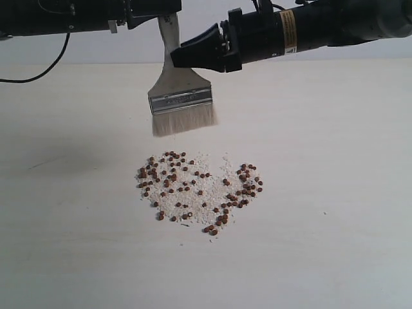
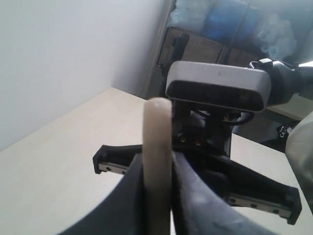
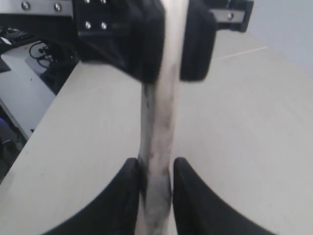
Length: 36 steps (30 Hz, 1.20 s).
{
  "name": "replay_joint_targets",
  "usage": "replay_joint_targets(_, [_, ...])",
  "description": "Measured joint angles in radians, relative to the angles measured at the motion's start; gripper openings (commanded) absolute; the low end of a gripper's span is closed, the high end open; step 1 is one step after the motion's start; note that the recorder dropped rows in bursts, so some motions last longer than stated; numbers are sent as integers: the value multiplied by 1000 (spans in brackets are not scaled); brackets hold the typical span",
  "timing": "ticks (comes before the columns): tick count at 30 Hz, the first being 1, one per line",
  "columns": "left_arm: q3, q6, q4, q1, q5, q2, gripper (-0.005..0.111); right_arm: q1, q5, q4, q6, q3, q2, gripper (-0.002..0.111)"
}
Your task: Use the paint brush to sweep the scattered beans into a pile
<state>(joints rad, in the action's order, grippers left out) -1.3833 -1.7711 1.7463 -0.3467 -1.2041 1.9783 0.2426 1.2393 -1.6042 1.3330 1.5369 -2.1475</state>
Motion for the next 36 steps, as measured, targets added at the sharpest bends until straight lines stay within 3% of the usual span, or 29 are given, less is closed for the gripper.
replay_joint_targets(15, [0, 11, -5, 0, 8, 2, 0, 1, 0, 94, -70, 0, 0, 27])
replay_joint_targets(27, [0, 11, -5, -32, 30, 4, 0, 1, 13, 94, 87, 0, 0, 27])
replay_joint_targets(32, [0, 11, -5, -32, 31, 4, 0, 1, 15, 88, 123, 0, 0, 20])
replay_joint_targets(36, [0, 16, -5, -32, 30, 4, 0, 1, 22, 84, 139, 0, 0, 5])
